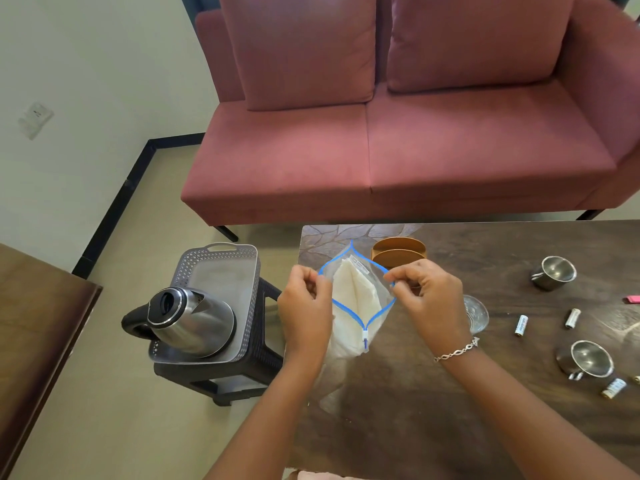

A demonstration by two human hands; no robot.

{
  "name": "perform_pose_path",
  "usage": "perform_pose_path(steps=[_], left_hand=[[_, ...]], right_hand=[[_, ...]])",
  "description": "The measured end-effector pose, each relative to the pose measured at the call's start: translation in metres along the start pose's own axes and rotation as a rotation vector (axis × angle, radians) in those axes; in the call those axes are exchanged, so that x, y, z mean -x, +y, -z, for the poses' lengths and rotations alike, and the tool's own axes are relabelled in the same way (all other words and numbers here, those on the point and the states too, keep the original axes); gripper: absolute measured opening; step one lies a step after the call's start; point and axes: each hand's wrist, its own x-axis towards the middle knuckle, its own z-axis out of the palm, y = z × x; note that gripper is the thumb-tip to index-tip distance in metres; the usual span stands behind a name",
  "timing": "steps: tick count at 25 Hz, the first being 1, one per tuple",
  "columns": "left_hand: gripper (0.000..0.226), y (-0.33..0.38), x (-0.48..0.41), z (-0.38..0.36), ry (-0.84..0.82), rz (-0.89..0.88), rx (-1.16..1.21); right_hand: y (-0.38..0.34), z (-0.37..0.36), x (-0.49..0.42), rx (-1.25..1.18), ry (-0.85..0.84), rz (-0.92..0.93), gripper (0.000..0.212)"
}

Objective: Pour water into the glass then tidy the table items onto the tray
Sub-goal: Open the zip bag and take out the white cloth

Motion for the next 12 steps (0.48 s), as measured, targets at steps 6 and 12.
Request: perform_pose_path(steps=[6,12], left_hand=[[0.013,0.0,0.005,-0.007,-0.068,-0.272,-0.08],[0.008,0.005,0.017,-0.009,-0.079,-0.464,-0.155]], right_hand=[[-0.006,-0.004,0.006,0.278,-0.009,0.23,0.007],[-0.013,-0.012,0.006,0.406,-0.475,0.41,0.015]])
